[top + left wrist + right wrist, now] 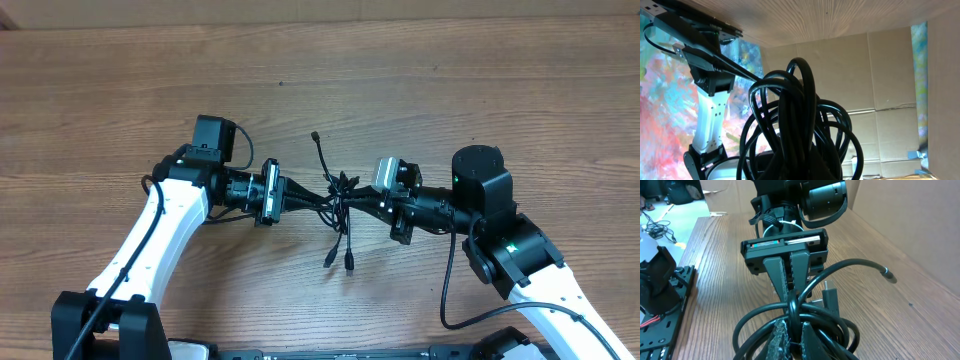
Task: Untangle cables
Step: 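Grasp the cable bundle with the right gripper beside the left gripper, then open the left gripper and pull it back from the bundle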
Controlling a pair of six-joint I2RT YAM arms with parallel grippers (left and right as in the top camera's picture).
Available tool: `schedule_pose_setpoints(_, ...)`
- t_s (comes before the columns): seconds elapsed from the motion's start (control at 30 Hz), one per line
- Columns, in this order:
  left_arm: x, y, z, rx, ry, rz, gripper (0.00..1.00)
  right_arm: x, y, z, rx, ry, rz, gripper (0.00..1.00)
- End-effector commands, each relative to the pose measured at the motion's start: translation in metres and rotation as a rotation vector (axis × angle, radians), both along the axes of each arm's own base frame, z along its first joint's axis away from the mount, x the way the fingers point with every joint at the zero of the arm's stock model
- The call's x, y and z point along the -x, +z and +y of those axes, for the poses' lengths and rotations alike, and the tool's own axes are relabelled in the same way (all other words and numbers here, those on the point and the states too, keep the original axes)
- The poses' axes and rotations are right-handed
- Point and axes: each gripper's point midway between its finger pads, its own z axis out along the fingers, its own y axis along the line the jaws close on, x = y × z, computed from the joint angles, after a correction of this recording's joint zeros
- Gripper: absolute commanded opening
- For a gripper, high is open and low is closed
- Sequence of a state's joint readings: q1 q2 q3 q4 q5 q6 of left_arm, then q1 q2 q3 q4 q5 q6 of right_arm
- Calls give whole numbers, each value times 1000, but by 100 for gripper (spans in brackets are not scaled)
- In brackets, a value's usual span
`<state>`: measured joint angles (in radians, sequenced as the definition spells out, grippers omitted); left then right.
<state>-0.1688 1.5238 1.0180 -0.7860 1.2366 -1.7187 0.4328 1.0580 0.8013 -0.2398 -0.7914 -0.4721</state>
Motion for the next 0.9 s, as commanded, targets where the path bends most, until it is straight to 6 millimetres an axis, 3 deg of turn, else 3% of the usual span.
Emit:
schedule_pose_setpoints(0.0,-3,9,-4,19,-9,-6,4,-9,4,-2,20,-46,-16,4)
schedule_pose_setpoints(0.27,-13,1,-2,-36,13,-63,4,-18,-19,-15,105,-157,60,4)
schedule_pose_setpoints(0.43,-27,-20,8,-174,50,-151,13,-18,-26,-18,115,-193,122,4)
schedule_pose_setpoints(0.53,-41,-27,13,-240,48,-288,31,-16,-29,-19,117,-199,147,4)
schedule_pose_setpoints(0.63,-52,-24,13,-246,29,-421,63,-15,-31,-20,124,-198,159,4)
schedule_pose_setpoints(0.67,-56,-22,12,-241,18,-474,100,-15,-31,-20,125,-198,161,4)
schedule_pose_setpoints(0.77,-61,-19,11,-235,-6,-569,100,-15,-31,-20,124,-199,164,4)
schedule_pose_setpoints(0.87,-72,-10,9,-224,-55,-778,100,-14,-33,-20,121,-207,189,4)
